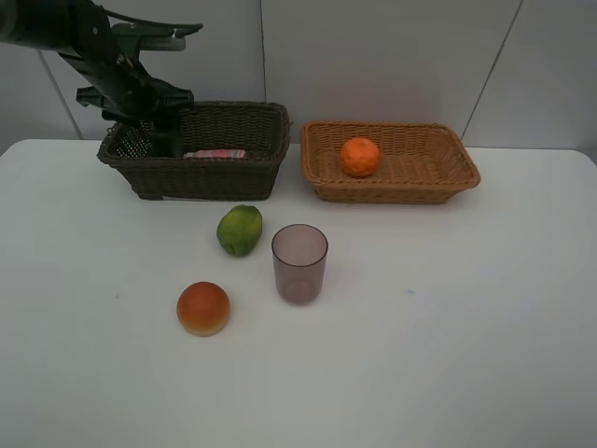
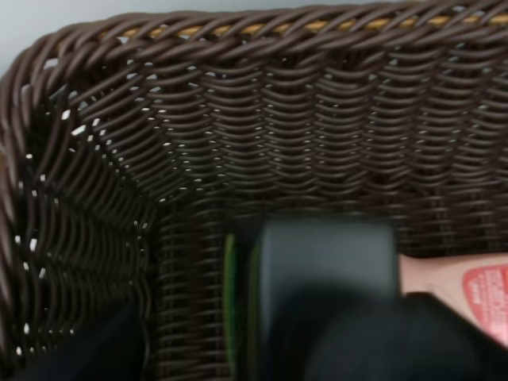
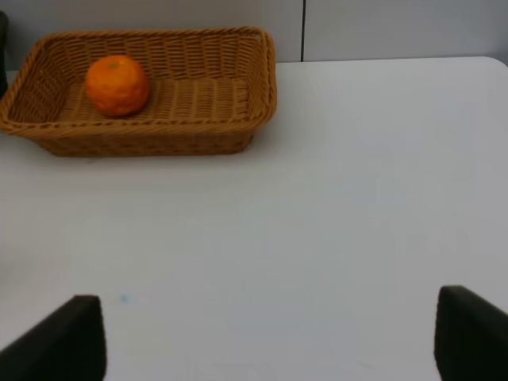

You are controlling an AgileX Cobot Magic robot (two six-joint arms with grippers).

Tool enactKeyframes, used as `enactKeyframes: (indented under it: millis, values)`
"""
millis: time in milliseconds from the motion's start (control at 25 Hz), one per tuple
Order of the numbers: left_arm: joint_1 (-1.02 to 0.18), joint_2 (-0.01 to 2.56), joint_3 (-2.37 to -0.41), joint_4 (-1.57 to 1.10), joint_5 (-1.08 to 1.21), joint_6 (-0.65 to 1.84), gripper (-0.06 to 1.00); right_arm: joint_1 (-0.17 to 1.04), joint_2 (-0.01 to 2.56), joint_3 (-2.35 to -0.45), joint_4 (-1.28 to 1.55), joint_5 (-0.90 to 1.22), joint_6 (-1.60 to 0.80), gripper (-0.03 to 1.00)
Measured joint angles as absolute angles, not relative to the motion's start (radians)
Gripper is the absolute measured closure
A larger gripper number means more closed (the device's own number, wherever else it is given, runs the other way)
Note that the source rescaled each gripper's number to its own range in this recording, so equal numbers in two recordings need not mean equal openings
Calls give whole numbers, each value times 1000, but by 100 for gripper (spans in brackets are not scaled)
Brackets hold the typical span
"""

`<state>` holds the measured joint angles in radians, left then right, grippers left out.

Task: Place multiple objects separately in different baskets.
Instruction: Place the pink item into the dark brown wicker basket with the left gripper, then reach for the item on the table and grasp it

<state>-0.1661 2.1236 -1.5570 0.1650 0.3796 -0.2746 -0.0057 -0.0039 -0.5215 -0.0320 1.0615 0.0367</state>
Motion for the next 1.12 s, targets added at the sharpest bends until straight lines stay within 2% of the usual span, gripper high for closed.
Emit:
enactKeyframes:
  millis: [80, 200, 760, 1120]
  values:
    - [-167, 2111, -1557, 158, 391, -275, -3, -6, -4, -522, -32, 1062, 37, 17]
    - [-172, 2065, -1557, 158, 411, -275, -5, -6, -4, -522, -32, 1062, 37, 17]
    - [-329, 1864, -1561, 140, 796, -225, -5, -6, -4, -522, -32, 1062, 37, 17]
    - [-509, 1852, -1561, 73, 928, -40, -5, -6, -4, -522, -32, 1062, 37, 17]
